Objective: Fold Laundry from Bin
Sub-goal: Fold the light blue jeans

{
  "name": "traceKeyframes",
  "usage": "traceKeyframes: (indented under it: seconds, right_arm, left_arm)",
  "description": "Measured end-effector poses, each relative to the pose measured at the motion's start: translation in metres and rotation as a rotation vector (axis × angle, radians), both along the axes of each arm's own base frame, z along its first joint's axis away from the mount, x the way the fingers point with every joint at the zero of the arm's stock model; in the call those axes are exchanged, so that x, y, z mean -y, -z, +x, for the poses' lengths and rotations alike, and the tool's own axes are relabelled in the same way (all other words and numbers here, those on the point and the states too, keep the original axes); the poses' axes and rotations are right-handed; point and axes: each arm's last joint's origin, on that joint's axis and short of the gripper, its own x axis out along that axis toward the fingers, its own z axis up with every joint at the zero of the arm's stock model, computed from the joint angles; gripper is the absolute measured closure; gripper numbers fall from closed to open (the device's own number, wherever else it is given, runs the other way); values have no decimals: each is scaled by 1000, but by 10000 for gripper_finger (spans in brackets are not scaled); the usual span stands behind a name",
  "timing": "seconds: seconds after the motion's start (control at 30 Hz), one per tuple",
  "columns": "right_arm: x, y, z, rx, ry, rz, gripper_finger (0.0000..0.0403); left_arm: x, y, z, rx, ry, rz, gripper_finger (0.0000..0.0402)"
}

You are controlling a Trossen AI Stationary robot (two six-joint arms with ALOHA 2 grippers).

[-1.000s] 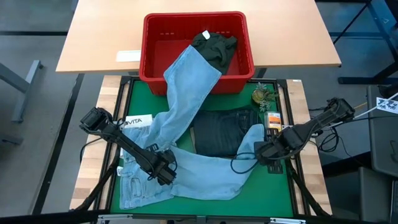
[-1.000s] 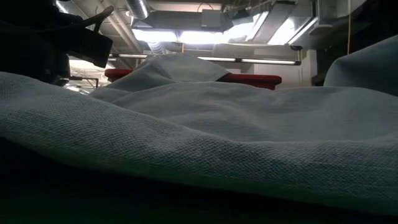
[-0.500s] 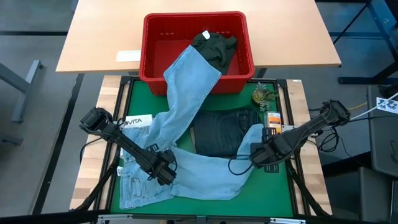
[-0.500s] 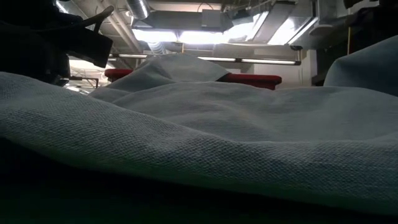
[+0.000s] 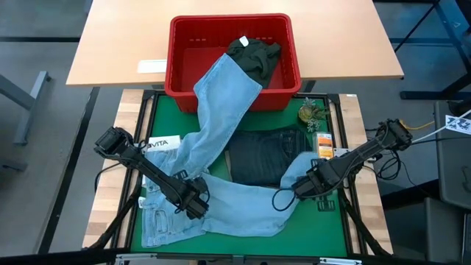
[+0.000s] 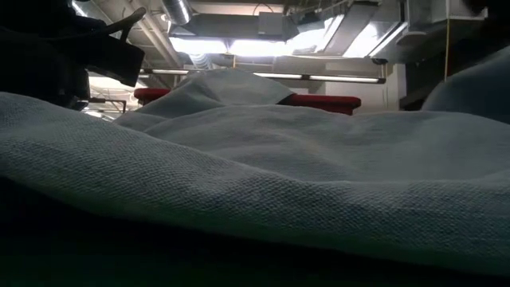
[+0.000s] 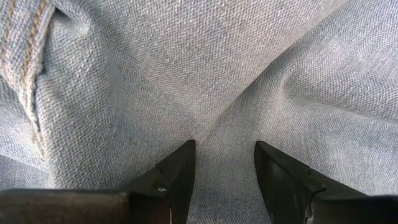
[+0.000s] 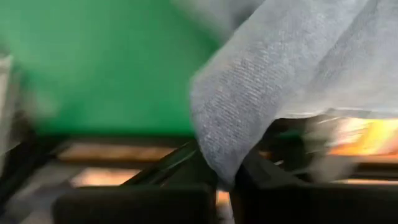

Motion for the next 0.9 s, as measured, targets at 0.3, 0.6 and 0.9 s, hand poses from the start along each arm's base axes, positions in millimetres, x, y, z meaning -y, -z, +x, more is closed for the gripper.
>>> traceKeyframes:
  seconds: [0.3,0.6,0.9]
  right_arm:
    - [-39,-11,-18,-302,108,557,397]
    - [-63,-51,-24,-436,133,845,398]
    - [-61,-96,-23,-250,78,838,399]
  left_arm:
    - [0,0,0,4,-1,1,244]
    - [-1,0,-1,-5,-1,8,244]
    - [-2,-1,-2,-9,-16,40,244]
